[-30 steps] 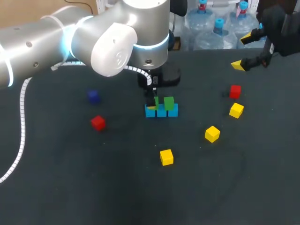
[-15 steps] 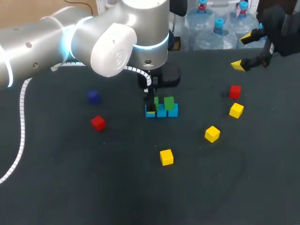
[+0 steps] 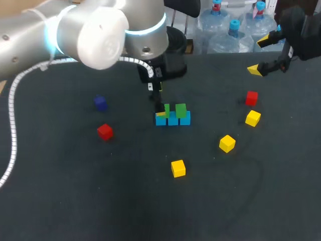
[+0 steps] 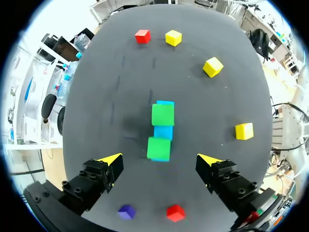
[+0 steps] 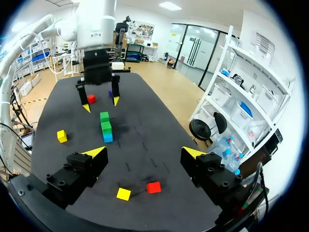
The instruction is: Place the blue cubes, place green cubes on the blue cubes, place the yellow cubes on the green cubes, then place the red cubes on the yellow cubes, and place purple cube on the red cubes.
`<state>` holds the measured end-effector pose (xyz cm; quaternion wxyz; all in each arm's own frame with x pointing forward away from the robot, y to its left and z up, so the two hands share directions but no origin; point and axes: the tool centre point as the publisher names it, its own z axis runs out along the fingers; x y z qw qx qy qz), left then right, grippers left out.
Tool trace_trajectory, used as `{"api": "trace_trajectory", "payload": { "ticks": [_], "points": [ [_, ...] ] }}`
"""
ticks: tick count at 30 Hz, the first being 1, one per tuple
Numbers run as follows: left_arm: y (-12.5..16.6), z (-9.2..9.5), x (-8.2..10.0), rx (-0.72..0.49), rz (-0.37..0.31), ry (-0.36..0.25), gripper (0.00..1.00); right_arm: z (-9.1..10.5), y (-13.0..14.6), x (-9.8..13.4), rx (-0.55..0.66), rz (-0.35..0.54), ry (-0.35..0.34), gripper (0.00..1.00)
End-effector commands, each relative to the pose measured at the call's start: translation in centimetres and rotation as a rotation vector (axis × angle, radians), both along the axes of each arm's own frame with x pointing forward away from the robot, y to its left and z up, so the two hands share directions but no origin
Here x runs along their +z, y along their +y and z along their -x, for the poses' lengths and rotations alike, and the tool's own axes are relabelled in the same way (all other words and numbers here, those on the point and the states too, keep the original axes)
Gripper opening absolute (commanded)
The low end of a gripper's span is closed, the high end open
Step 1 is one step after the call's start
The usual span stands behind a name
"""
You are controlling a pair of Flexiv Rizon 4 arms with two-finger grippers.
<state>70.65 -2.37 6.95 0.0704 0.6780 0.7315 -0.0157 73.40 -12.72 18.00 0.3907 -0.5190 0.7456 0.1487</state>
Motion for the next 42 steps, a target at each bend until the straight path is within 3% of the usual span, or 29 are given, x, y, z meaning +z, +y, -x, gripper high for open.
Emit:
{"api": "trace_trajectory", "payload": {
  "ticks": [1,7,14,19,24,31,42],
  "points": [
    [2.3,2.1,2.2,0.026,0.038,-0.037,1.00,-0.1,0.0,0.0,0.000,-0.001,0.000,1.00],
    [4.1,3.0,3.7,0.152,0.085,-0.069,1.00,-0.1,0.0,0.0,0.000,-0.001,0.000,1.00],
    [6.1,3.8,3.6,0.303,0.127,-0.093,1.00,-0.1,0.0,0.0,0.000,-0.001,0.000,1.00],
    [7.2,4.1,3.8,0.349,0.125,-0.133,1.00,-0.1,0.0,0.0,0.000,-0.001,0.000,1.00],
    [7.2,4.5,4.2,0.281,0.068,-0.119,1.00,-0.1,0.0,0.0,0.000,-0.001,0.000,1.00],
    [5.4,6.9,4.3,0.163,-0.004,-0.036,1.00,-0.1,0.0,0.0,0.000,-0.001,0.000,1.00],
    [3.6,9.3,3.8,0.154,-0.012,-0.065,1.00,-0.1,0.0,0.0,0.000,-0.001,0.000,1.00]
  ]
}}
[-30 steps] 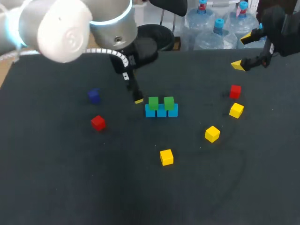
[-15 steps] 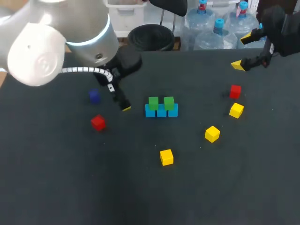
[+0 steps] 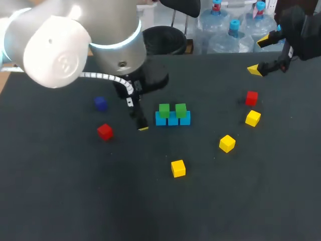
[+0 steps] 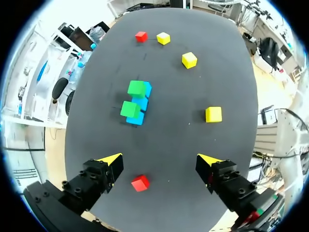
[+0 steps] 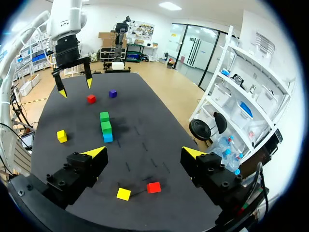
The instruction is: Place the blue cubes, place green cubes on the blue cubes, place the yellow cubes on the green cubes, then place the red cubes on the yellow cubes, and place purple cube on the red cubes.
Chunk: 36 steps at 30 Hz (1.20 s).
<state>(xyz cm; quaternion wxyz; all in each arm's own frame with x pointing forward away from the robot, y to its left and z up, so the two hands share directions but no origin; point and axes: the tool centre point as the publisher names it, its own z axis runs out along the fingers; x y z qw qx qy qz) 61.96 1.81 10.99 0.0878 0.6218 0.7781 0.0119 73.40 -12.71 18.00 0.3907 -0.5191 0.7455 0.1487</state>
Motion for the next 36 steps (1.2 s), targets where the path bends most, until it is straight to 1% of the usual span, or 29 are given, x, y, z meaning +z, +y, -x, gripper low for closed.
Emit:
{"api": "trace_trajectory", "payload": {
  "ticks": [1,3,6,10,13,15,17,19,23,24,26,29,31,36],
  "points": [
    [-0.8,0.9,-0.1,0.004,-0.003,-0.028,1.00,-0.1,0.0,0.0,0.000,-0.001,0.000,1.00],
    [-1.2,1.3,0.1,-0.006,-0.024,-0.044,1.00,-0.1,0.0,0.0,0.000,-0.001,0.000,1.00],
    [-1.8,2.1,0.0,-0.003,-0.039,-0.050,1.00,-0.1,0.0,0.0,0.000,-0.001,0.000,1.00],
    [-2.4,3.2,-0.6,0.037,-0.002,-0.016,1.00,-0.1,0.0,0.0,0.000,-0.001,0.000,1.00],
    [-2.8,3.7,-0.7,0.052,-0.005,-0.011,1.00,-0.1,0.0,0.0,0.000,-0.001,0.000,1.00],
    [-3.2,4.1,-0.5,0.060,0.020,0.012,1.00,-0.1,0.0,0.0,0.000,-0.001,0.000,1.00],
    [-3.7,4.5,-0.5,0.043,0.028,0.041,1.00,-0.1,0.0,0.0,0.000,-0.001,0.000,1.00],
    [-4.1,5.0,-0.9,0.019,0.041,0.065,1.00,-0.1,0.0,0.0,0.000,-0.001,0.000,1.00],
    [-4.6,6.0,-2.1,-0.032,0.017,0.098,1.00,-0.1,0.0,0.0,0.000,-0.001,0.000,1.00],
    [-4.7,6.1,-2.3,-0.032,0.017,0.098,1.00,-0.1,0.0,0.0,0.000,-0.001,0.000,1.00],
    [-4.9,6.0,-2.7,-0.035,0.039,0.123,1.00,-0.1,0.0,0.0,0.000,-0.001,0.000,1.00],
    [-5.2,5.9,-3.5,-0.043,0.022,0.130,1.00,-0.1,0.0,0.0,0.000,-0.001,0.000,1.00],
    [-5.7,5.9,-3.9,-0.047,0.040,0.148,1.00,-0.1,0.0,0.0,0.000,-0.001,0.000,1.00],
    [-6.5,6.5,-5.5,-0.053,0.041,0.161,1.00,-0.1,0.0,0.0,0.000,-0.001,0.000,1.00]
  ]
}}
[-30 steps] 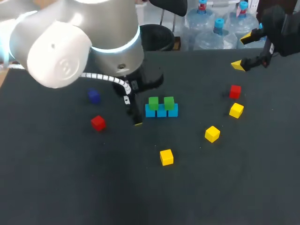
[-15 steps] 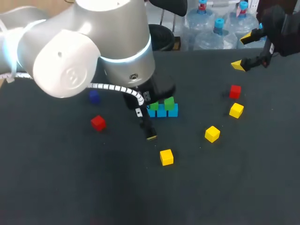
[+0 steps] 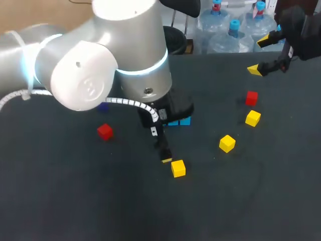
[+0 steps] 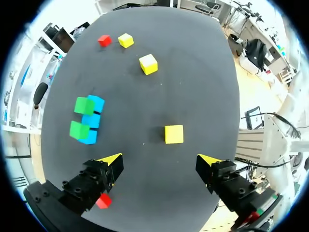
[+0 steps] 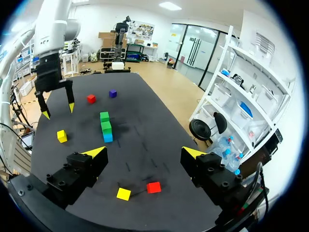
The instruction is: Place the blue cubes, place green cubes on the blue cubes, place the yellow cubes on the green cubes, then place the red cubes on the yellow cubes, and place purple cube on the red cubes.
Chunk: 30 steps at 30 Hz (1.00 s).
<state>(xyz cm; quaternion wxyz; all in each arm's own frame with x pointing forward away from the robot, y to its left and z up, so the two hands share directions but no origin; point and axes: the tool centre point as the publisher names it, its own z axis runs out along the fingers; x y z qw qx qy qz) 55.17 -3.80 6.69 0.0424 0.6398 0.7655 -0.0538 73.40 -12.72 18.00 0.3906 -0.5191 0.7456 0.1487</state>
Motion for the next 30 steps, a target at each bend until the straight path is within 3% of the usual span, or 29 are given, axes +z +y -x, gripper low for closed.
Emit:
{"api": "trace_trajectory", "payload": {
  "ticks": [1,20,30],
  "points": [
    [-0.9,-0.1,-1.4,-0.001,0.001,0.010,1.00,0.0,0.0,0.0,0.000,-0.001,0.000,1.00],
    [-2.0,2.7,-2.9,0.026,0.034,0.067,1.00,0.0,0.0,0.0,0.000,-0.001,0.000,1.00],
    [-3.5,1.9,-5.0,0.011,0.021,0.079,1.00,0.0,0.0,0.0,0.000,-0.001,0.000,1.00]
  ]
}}
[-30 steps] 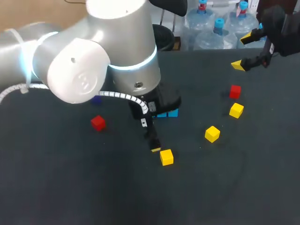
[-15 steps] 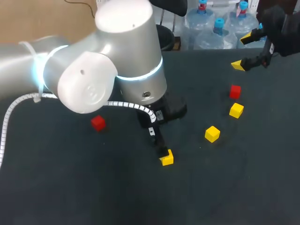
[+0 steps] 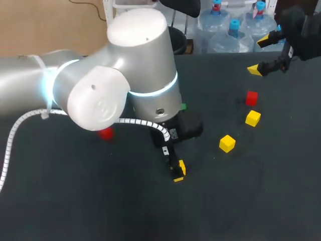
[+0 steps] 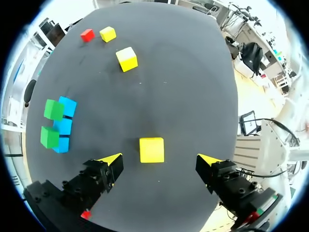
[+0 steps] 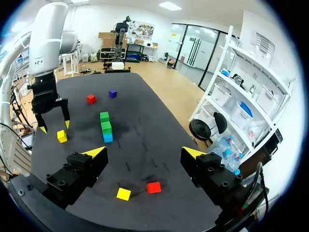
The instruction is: Place the blue cubes, place green cubes on the blue cubes, place the yellow cubes on the green cubes, then place the red cubes on the yellow cubes, and place purple cube on the red cubes.
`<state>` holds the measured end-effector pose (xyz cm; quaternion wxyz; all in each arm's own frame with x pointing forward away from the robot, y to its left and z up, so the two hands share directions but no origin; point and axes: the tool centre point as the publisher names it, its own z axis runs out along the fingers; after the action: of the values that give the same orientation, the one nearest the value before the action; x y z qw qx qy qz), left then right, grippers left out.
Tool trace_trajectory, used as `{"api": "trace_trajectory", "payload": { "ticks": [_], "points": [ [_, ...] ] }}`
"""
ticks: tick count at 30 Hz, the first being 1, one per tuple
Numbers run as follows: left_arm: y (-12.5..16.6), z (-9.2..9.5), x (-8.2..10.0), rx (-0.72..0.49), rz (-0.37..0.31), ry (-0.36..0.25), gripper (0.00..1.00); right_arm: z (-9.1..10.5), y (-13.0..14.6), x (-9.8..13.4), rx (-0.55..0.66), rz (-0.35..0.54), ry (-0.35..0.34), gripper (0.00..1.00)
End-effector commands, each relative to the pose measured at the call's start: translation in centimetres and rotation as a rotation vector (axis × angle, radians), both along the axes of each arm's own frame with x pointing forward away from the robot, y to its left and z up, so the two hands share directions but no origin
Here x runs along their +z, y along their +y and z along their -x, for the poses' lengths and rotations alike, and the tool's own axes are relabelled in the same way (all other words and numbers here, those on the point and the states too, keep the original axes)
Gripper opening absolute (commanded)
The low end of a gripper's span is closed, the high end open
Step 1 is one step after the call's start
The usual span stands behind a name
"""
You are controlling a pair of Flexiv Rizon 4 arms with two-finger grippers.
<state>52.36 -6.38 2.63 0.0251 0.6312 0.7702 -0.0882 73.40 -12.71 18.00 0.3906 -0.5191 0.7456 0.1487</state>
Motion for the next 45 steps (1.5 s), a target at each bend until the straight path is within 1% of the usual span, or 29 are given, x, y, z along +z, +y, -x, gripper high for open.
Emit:
{"api": "trace_trajectory", "payload": {
  "ticks": [1,12,17,18,19,20,21,27,33,36,39,45],
  "points": [
    [-1.0,-1.1,-1.0,-0.006,-0.012,0.006,1.00,0.0,0.0,0.0,0.000,-0.001,0.000,1.00],
    [-1.5,-1.5,-2.3,-0.030,-0.032,0.010,1.00,0.0,0.0,0.0,0.000,-0.001,0.000,1.00],
    [-1.5,-1.5,-2.8,-0.026,-0.041,0.024,1.00,0.0,0.0,0.0,0.000,-0.001,0.000,1.00],
    [-1.5,-1.5,-2.8,-0.025,-0.042,0.025,0.82,0.0,0.0,0.0,0.000,-0.001,0.000,1.00],
    [-1.5,-1.5,-2.8,-0.021,-0.045,0.021,0.44,0.0,0.0,0.0,0.000,-0.001,0.000,1.00],
    [-1.5,-1.6,-2.7,-0.018,-0.049,0.013,0.27,0.0,0.0,0.0,0.000,-0.001,0.000,1.00],
    [-1.4,-1.7,-2.6,-0.018,-0.051,0.010,0.00,0.0,0.0,0.0,0.000,-0.001,0.000,1.00],
    [-0.8,-1.9,-1.9,-0.018,-0.065,-0.005,0.00,0.0,0.0,0.0,0.000,-0.001,0.000,1.00],
    [-0.2,-2.8,0.1,-0.040,-0.064,-0.038,0.00,0.0,0.0,0.0,0.000,-0.001,0.000,1.00],
    [0.3,-3.2,1.5,-0.078,-0.069,-0.049,0.00,0.0,0.0,0.0,0.000,-0.001,0.000,1.00],
    [0.8,-3.7,3.4,-0.110,-0.083,-0.072,0.00,0.0,0.0,0.0,0.000,-0.001,0.000,1.00],
    [1.5,-4.2,6.5,-0.123,-0.097,-0.105,0.00,0.0,0.0,0.0,0.000,-0.001,0.000,1.00]
  ]
}}
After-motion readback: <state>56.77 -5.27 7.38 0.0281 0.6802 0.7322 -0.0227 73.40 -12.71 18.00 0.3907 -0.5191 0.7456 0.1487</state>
